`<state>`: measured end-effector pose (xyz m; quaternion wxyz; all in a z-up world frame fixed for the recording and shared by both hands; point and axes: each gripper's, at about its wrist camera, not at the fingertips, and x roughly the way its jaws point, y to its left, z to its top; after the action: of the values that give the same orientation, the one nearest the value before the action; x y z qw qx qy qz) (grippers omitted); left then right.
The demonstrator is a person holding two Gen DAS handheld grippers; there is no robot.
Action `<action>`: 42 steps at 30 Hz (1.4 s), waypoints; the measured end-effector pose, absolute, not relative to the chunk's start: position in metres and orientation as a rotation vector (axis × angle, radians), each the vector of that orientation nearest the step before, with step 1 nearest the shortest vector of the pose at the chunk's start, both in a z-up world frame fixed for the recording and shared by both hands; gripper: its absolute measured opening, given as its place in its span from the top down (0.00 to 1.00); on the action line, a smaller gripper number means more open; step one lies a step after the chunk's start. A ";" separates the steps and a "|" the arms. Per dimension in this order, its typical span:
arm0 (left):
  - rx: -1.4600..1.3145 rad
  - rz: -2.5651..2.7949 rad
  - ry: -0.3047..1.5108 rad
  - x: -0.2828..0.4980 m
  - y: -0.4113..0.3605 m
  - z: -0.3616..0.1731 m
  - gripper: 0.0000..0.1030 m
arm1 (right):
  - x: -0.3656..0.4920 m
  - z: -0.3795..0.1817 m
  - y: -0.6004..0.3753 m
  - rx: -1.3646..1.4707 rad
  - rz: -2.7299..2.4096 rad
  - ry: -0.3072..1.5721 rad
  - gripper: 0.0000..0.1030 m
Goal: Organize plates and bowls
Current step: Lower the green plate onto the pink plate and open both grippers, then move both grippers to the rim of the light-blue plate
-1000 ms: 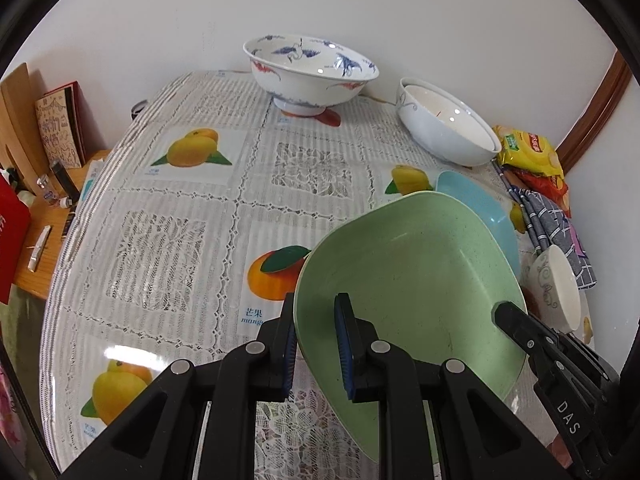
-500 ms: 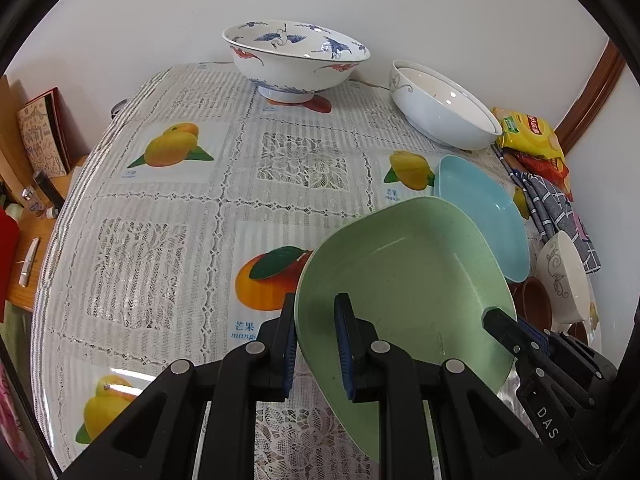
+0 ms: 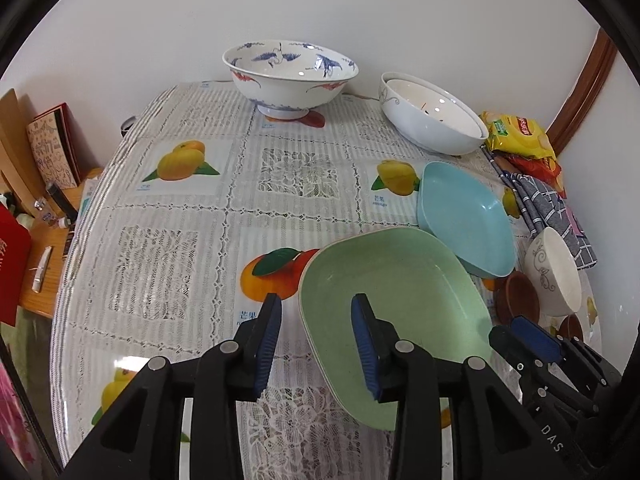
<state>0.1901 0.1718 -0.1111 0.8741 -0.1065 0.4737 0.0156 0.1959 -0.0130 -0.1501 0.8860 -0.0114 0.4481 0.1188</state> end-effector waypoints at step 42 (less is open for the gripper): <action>-0.111 0.026 0.820 0.173 0.085 -0.003 0.37 | 0.181 -0.046 -0.118 0.085 0.177 0.763 0.54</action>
<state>0.1729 0.0855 -0.0032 0.9155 -0.0539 0.3984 0.0126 0.1815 -0.1179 -0.0458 0.9234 0.0414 0.3718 0.0862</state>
